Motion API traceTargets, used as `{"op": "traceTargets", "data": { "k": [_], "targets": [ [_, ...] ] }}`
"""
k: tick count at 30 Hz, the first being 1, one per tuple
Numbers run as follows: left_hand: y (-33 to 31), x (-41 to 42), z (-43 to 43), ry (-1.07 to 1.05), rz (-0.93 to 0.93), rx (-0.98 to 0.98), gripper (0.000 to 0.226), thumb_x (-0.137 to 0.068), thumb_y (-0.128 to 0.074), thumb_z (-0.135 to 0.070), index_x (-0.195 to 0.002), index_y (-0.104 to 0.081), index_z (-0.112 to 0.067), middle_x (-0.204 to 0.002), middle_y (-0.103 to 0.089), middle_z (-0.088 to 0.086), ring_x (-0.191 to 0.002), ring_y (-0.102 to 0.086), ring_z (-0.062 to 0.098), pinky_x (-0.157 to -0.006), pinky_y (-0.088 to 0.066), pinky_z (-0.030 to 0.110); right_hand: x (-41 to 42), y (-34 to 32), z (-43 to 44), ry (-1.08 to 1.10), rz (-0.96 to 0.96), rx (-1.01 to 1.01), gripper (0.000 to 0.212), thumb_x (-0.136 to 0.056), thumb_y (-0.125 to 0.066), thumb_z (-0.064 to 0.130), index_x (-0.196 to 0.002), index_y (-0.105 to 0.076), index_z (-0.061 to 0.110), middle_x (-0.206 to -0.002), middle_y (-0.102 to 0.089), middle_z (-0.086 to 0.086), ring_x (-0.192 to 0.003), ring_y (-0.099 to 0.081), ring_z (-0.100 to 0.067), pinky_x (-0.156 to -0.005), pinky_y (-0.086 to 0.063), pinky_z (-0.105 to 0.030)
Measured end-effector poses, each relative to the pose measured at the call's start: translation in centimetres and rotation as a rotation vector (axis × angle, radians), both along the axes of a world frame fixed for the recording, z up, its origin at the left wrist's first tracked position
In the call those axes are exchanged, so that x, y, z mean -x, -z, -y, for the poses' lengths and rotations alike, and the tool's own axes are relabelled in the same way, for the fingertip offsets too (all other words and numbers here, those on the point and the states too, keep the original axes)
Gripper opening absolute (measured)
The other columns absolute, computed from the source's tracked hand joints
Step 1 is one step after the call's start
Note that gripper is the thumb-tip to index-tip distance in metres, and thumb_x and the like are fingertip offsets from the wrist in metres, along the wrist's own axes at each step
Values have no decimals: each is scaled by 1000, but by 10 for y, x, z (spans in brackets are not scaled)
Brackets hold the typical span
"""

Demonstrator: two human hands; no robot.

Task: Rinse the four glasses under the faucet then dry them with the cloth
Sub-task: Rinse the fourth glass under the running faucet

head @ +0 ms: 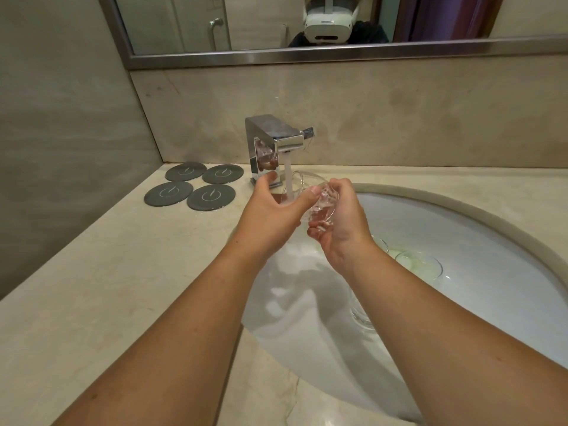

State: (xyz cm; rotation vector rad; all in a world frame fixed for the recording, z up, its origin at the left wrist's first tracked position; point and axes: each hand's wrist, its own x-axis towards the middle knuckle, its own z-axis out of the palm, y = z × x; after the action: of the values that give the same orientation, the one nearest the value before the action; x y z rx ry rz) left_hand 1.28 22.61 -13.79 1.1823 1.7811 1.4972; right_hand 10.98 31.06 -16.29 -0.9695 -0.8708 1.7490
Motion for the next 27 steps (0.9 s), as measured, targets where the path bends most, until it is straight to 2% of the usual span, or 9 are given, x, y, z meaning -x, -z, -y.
{"op": "traceTargets", "data": {
  "k": [3, 5, 8, 11, 13, 15, 19, 23, 27],
  "targets": [
    [-2, 1, 0, 0, 33, -34, 104, -69, -83, -62, -157, -41, -27, -152, -55, -3, -132, -64, 14, -104, -59, 44, 0, 2, -1, -36, 18, 43, 51, -93, -58, 61, -118, -71, 17, -97, -68, -6, -64, -57, -18, -52, -41, -29],
    [-1, 2, -1, 8, 31, -56, 101, -70, -83, -59, -157, -42, -29, -151, -54, -4, -134, -62, 15, -107, -58, 46, 0, 2, -1, -41, 10, 97, 59, -92, -57, 70, -121, -72, 20, -98, -69, -2, -55, -52, -15, -50, -40, -27],
    [2, 4, -3, 45, 2, -45, 108, -66, -84, -64, -159, -39, -33, -150, -57, -9, -137, -60, 14, -114, -52, 49, -3, 0, 0, -19, -29, 121, 45, -97, -60, 60, -111, -73, 19, -82, -65, -1, -46, -43, -11, -47, -37, -25],
    [6, 4, -4, 89, 45, 5, 105, -65, -84, -56, -158, -38, -37, -141, -62, -13, -135, -61, 12, -118, -48, 50, -3, 0, 0, -1, -31, 119, 34, -97, -61, 47, -107, -70, 16, -86, -64, -6, -48, -44, -13, -46, -36, -24],
    [6, 2, -5, 95, 68, 25, 106, -66, -85, -62, -157, -36, -38, -145, -61, -15, -137, -59, 10, -118, -47, 50, -2, 0, -1, 13, -19, 98, 29, -96, -61, 44, -100, -68, 17, -86, -62, -8, -52, -44, -15, -47, -36, -25],
    [5, 1, -3, 78, 71, 36, 105, -74, -85, -68, -159, -33, -36, -140, -63, -19, -131, -62, 5, -112, -53, 46, -1, -1, 0, 14, -7, 47, 28, -96, -61, 43, -99, -68, 16, -88, -59, -10, -55, -46, -17, -50, -37, -28],
    [1, 0, 1, 29, 33, 35, 91, -88, -81, -56, -159, -33, -28, -120, -64, -24, -110, -72, 7, -94, -62, 32, 1, 1, 0, -3, 10, -26, 28, -96, -59, 41, -101, -69, 15, -87, -57, -11, -56, -46, -17, -51, -38, -29],
    [0, 1, -1, 26, 49, -10, 94, -88, -87, -45, -163, -34, -24, -141, -52, -18, -120, -61, -7, -104, -60, 42, 1, 0, -1, -33, 12, 17, 40, -96, -59, 53, -108, -70, 16, -90, -64, -7, -55, -51, -16, -50, -38, -28],
    [1, 1, -1, 21, 20, -26, 112, -66, -86, -63, -161, -37, -32, -151, -51, -14, -138, -57, 8, -114, -52, 49, -1, 0, 0, -64, 23, 109, 52, -94, -59, 68, -118, -71, 23, -98, -67, -2, -49, -47, -14, -51, -38, -28]
  ]
}}
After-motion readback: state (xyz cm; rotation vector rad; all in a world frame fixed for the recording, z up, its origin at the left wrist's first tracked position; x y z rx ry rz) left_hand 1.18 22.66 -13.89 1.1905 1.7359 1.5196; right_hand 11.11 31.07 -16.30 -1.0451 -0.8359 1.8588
